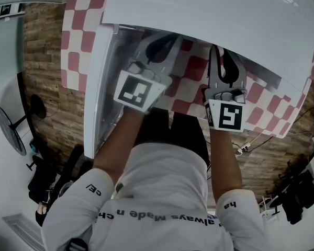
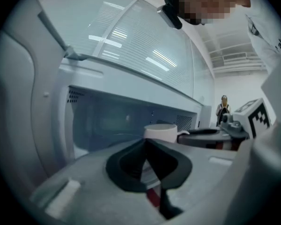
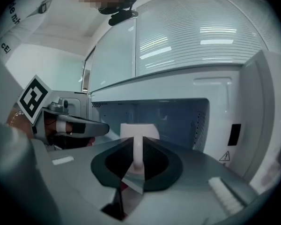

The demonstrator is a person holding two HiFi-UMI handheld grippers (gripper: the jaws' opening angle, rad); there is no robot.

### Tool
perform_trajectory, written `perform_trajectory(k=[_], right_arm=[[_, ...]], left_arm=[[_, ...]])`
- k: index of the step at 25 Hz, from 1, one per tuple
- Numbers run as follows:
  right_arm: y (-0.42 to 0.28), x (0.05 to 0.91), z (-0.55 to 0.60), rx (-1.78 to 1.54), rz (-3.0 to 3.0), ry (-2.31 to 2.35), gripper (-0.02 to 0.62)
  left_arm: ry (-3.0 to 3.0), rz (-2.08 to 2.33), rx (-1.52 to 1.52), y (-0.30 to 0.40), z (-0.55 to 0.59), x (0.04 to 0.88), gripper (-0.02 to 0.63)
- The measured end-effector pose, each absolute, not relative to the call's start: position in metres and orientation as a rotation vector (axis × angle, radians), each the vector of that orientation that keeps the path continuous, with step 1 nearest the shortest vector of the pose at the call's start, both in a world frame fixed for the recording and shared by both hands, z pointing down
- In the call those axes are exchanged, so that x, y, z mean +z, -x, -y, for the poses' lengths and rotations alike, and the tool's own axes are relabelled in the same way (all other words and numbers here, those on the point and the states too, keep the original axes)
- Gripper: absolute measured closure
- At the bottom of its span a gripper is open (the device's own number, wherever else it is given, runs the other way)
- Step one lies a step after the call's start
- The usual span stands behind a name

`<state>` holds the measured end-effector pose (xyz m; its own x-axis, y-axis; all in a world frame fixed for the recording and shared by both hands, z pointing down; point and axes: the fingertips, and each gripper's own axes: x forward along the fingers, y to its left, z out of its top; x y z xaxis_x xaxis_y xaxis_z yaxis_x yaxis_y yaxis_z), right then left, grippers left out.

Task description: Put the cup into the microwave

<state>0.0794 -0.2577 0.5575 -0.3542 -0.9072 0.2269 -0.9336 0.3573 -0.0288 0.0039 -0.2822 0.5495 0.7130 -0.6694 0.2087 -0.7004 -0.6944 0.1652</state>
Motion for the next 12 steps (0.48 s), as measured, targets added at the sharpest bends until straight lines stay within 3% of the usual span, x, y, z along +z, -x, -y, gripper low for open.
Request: perform_trajectory(k=[12], right_arm=[[-0.080, 0.565, 0.292, 0.142, 2.454, -1.710, 0.554]], left_arm=[[-2.713, 1.158, 0.169, -0.010, 0.307, 0.558, 0.603]])
